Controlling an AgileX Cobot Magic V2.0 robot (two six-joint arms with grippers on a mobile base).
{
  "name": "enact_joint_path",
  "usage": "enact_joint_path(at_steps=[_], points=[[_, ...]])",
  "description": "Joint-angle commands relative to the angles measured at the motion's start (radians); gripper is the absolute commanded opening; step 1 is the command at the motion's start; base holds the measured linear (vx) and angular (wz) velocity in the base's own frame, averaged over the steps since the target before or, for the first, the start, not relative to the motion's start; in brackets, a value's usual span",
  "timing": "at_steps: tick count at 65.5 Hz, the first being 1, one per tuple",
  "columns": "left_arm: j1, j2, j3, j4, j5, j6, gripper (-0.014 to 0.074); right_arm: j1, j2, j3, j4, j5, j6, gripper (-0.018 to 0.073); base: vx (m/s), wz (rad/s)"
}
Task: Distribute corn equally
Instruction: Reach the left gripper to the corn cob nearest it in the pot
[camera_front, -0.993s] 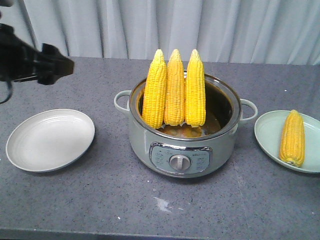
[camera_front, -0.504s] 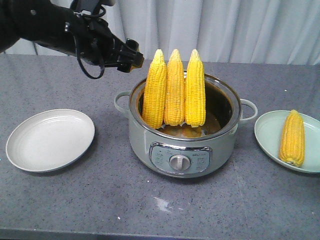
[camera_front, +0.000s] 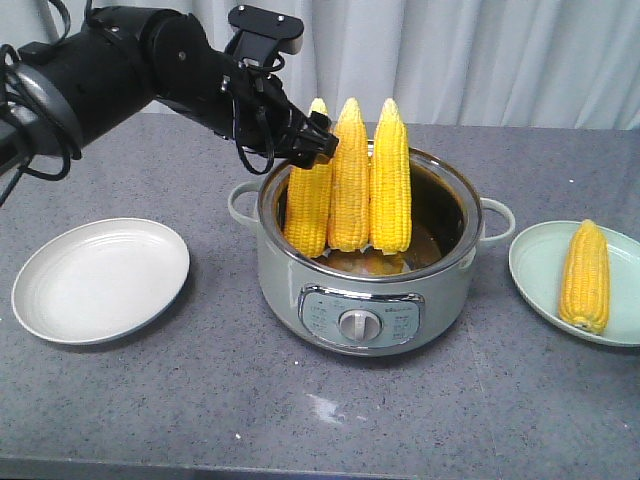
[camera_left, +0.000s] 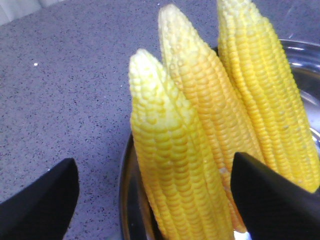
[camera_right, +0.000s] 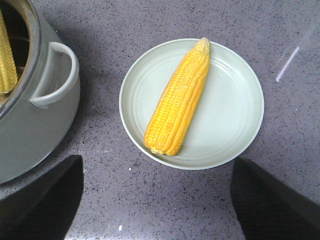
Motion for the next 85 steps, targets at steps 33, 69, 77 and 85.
enact_joint_path(at_steps=[33, 69, 77, 85], points=[[-0.005, 0.013, -0.045, -0.015, -0.120, 0.005, 0.0585, -0.004, -0.016, -0.023, 0.011, -0.052, -0.013, 0.0580, 0.00, 0.00], [-0.005, 0.013, -0.045, -0.014, -0.129, 0.006, 0.0122, -0.004, -0.016, -0.023, 0.011, -0.053, -0.012, 0.0580, 0.00, 0.00], [-0.005, 0.010, -0.045, -0.014, -0.124, 0.011, 0.0045, -0.004, -0.016, -0.023, 0.011, -0.051, -0.012, 0.0580, 0.00, 0.00], [-0.005, -0.020, -0.045, -0.013, -0.123, 0.032, 0.0018, -0.004, -0.016, -0.023, 0.011, -0.051, -0.012, 0.0580, 0.00, 0.00]])
